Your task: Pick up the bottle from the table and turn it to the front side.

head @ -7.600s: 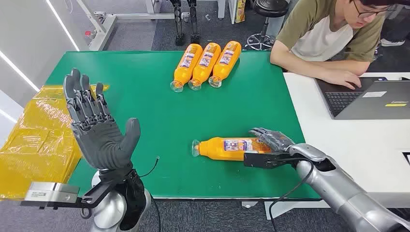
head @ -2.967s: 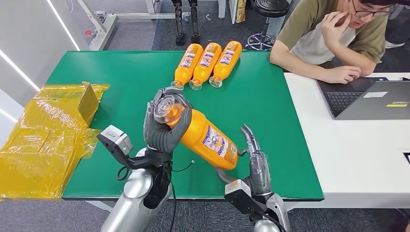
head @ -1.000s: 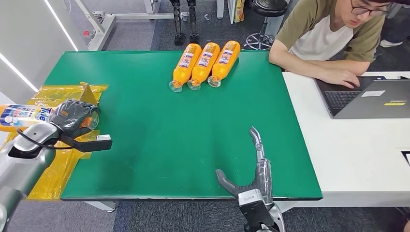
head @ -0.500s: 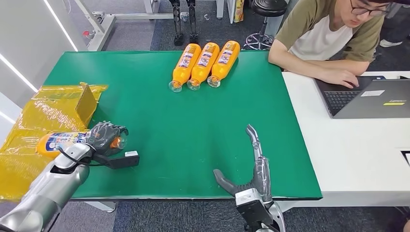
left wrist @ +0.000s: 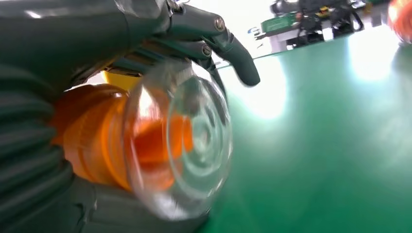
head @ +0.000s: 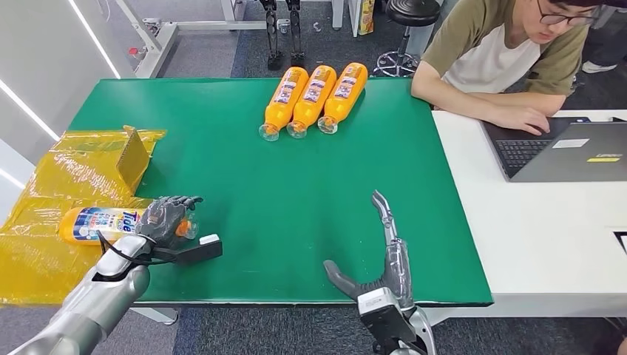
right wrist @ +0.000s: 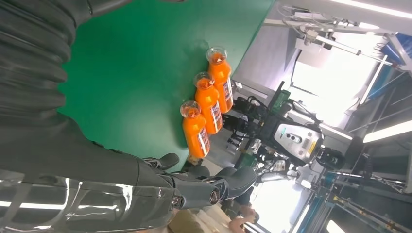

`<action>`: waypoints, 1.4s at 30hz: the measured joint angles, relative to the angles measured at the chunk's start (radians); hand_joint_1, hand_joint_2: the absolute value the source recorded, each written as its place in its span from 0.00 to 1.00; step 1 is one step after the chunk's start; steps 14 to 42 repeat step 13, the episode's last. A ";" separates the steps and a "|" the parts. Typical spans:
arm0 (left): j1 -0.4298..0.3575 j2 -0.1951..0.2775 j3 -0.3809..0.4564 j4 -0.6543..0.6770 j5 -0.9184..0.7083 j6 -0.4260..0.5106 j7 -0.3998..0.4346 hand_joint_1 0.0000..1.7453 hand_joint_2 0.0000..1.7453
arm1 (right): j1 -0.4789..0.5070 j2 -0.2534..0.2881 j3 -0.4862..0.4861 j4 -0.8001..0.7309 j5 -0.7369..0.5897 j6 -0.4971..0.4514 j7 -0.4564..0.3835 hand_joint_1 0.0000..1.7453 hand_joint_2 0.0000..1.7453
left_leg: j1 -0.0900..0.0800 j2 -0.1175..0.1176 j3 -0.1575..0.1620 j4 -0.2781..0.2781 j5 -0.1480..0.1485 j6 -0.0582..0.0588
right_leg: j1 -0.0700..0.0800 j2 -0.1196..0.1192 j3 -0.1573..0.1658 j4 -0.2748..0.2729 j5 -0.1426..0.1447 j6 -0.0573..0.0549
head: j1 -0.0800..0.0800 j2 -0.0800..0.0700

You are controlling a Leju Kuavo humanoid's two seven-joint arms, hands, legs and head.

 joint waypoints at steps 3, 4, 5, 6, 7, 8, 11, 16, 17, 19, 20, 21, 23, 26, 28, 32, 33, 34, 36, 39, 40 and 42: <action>0.007 -0.010 0.035 -0.003 0.026 -0.020 -0.014 0.00 1.00 | -0.010 -0.003 0.000 0.011 -0.022 -0.001 -0.010 0.00 1.00 | 0.000 0.000 0.002 0.000 0.000 0.000 | 0.000 0.000 0.002 0.000 0.000 0.000 | 0.000 0.000; 0.009 -0.011 0.045 -0.005 0.032 -0.029 -0.023 0.00 1.00 | -0.014 -0.004 0.000 0.015 -0.026 -0.002 -0.011 0.00 1.00 | 0.000 0.000 0.002 0.000 0.000 0.000 | 0.000 -0.001 0.002 0.000 0.000 0.000 | 0.000 0.000; 0.012 -0.011 0.056 -0.009 0.038 -0.039 -0.034 0.00 1.00 | -0.018 -0.005 0.000 0.018 -0.029 -0.003 -0.011 0.00 1.00 | 0.000 0.000 0.002 0.000 0.000 0.000 | 0.000 -0.001 0.002 0.000 0.000 0.000 | 0.000 0.000; 0.015 -0.011 0.066 -0.014 0.042 -0.048 -0.045 0.00 1.00 | -0.021 -0.005 0.000 0.021 -0.031 -0.004 -0.011 0.00 1.00 | 0.000 0.000 0.003 0.000 0.000 0.000 | 0.000 -0.001 0.003 0.000 0.000 0.000 | 0.000 0.000; 0.019 -0.010 0.075 -0.020 0.046 -0.054 -0.057 0.00 1.00 | -0.024 -0.006 0.000 0.024 -0.032 -0.005 -0.010 0.00 1.00 | 0.000 0.000 0.003 0.000 0.000 0.000 | 0.000 -0.001 0.003 0.000 0.000 0.000 | 0.000 0.000; 0.025 -0.007 0.084 -0.027 0.049 -0.056 -0.069 0.00 1.00 | -0.026 -0.006 0.000 0.027 -0.033 -0.006 -0.009 0.00 1.00 | 0.000 0.000 0.003 0.000 0.000 0.000 | 0.000 -0.001 0.003 0.000 0.000 0.000 | 0.000 0.000; 0.050 0.001 0.104 -0.055 0.061 -0.012 -0.100 0.00 1.00 | -0.028 -0.006 0.000 0.032 -0.033 -0.011 -0.008 0.00 1.00 | 0.000 0.000 0.004 0.000 0.000 0.000 | 0.000 0.000 0.003 0.001 0.000 0.000 | 0.000 0.000; 0.066 0.006 0.116 -0.075 0.082 0.039 -0.124 0.00 1.00 | -0.027 -0.006 0.000 0.032 -0.029 -0.014 -0.007 0.00 1.00 | 0.000 0.000 0.004 0.000 0.000 0.000 | 0.000 0.000 0.002 0.001 0.000 0.000 | 0.000 0.000; 0.066 0.006 0.116 -0.075 0.082 0.039 -0.124 0.00 1.00 | -0.027 -0.006 0.000 0.032 -0.029 -0.014 -0.007 0.00 1.00 | 0.000 0.000 0.004 0.000 0.000 0.000 | 0.000 0.000 0.002 0.001 0.000 0.000 | 0.000 0.000; 0.066 0.006 0.116 -0.075 0.082 0.039 -0.124 0.00 1.00 | -0.027 -0.006 0.000 0.032 -0.029 -0.014 -0.007 0.00 1.00 | 0.000 0.000 0.004 0.000 0.000 0.000 | 0.000 0.000 0.002 0.001 0.000 0.000 | 0.000 0.000; 0.066 0.006 0.116 -0.075 0.082 0.039 -0.124 0.00 1.00 | -0.027 -0.006 0.000 0.032 -0.029 -0.014 -0.007 0.00 1.00 | 0.000 0.000 0.004 0.000 0.000 0.000 | 0.000 0.000 0.002 0.001 0.000 0.000 | 0.000 0.000; 0.066 0.006 0.116 -0.075 0.082 0.039 -0.124 0.00 1.00 | -0.027 -0.006 0.000 0.032 -0.029 -0.014 -0.007 0.00 1.00 | 0.000 0.000 0.004 0.000 0.000 0.000 | 0.000 0.000 0.002 0.001 0.000 0.000 | 0.000 0.000; 0.066 0.006 0.116 -0.075 0.082 0.039 -0.124 0.00 1.00 | -0.027 -0.006 0.000 0.032 -0.029 -0.014 -0.007 0.00 1.00 | 0.000 0.000 0.004 0.000 0.000 0.000 | 0.000 0.000 0.002 0.001 0.000 0.000 | 0.000 0.000; 0.066 0.006 0.116 -0.075 0.082 0.039 -0.124 0.00 1.00 | -0.027 -0.006 0.000 0.032 -0.029 -0.014 -0.007 0.00 1.00 | 0.000 0.000 0.004 0.000 0.000 0.000 | 0.000 0.000 0.002 0.001 0.000 0.000 | 0.000 0.000; 0.066 0.006 0.116 -0.075 0.082 0.039 -0.124 0.00 1.00 | -0.027 -0.006 0.000 0.032 -0.029 -0.014 -0.007 0.00 1.00 | 0.000 0.000 0.004 0.000 0.000 0.000 | 0.000 0.000 0.002 0.001 0.000 0.000 | 0.000 0.000; 0.066 0.006 0.116 -0.075 0.082 0.039 -0.124 0.00 1.00 | -0.027 -0.006 0.000 0.032 -0.029 -0.014 -0.007 0.00 1.00 | 0.000 0.000 0.004 0.000 0.000 0.000 | 0.000 0.000 0.002 0.001 0.000 0.000 | 0.000 0.000; 0.066 0.006 0.116 -0.075 0.082 0.039 -0.124 0.00 1.00 | -0.027 -0.006 0.000 0.032 -0.029 -0.014 -0.007 0.00 1.00 | 0.000 0.000 0.004 0.000 0.000 0.000 | 0.000 0.000 0.002 0.001 0.000 0.000 | 0.000 0.000; 0.066 0.006 0.116 -0.075 0.082 0.039 -0.124 0.00 1.00 | -0.027 -0.006 0.000 0.032 -0.029 -0.014 -0.007 0.00 1.00 | 0.000 0.000 0.004 0.000 0.000 0.000 | 0.000 0.000 0.002 0.001 0.000 0.000 | 0.000 0.000; 0.066 0.006 0.116 -0.075 0.082 0.039 -0.124 0.00 1.00 | -0.027 -0.006 0.000 0.032 -0.029 -0.014 -0.007 0.00 1.00 | 0.000 0.000 0.004 0.000 0.000 0.000 | 0.000 0.000 0.002 0.001 0.000 0.000 | 0.000 0.000; 0.066 0.006 0.116 -0.075 0.082 0.039 -0.124 0.00 1.00 | -0.027 -0.006 0.000 0.032 -0.029 -0.014 -0.007 0.00 1.00 | 0.000 0.000 0.004 0.000 0.000 0.000 | 0.000 0.000 0.002 0.001 0.000 0.000 | 0.000 0.000; 0.066 0.006 0.116 -0.075 0.082 0.039 -0.124 0.00 1.00 | -0.027 -0.006 0.000 0.032 -0.029 -0.014 -0.007 0.00 1.00 | 0.000 0.000 0.004 0.000 0.000 0.000 | 0.000 0.000 0.002 0.001 0.000 0.000 | 0.000 0.000; 0.066 0.006 0.116 -0.075 0.082 0.039 -0.124 0.00 1.00 | -0.027 -0.006 0.000 0.032 -0.029 -0.014 -0.007 0.00 1.00 | 0.000 0.000 0.004 0.000 0.000 0.000 | 0.000 0.000 0.002 0.001 0.000 0.000 | 0.000 0.000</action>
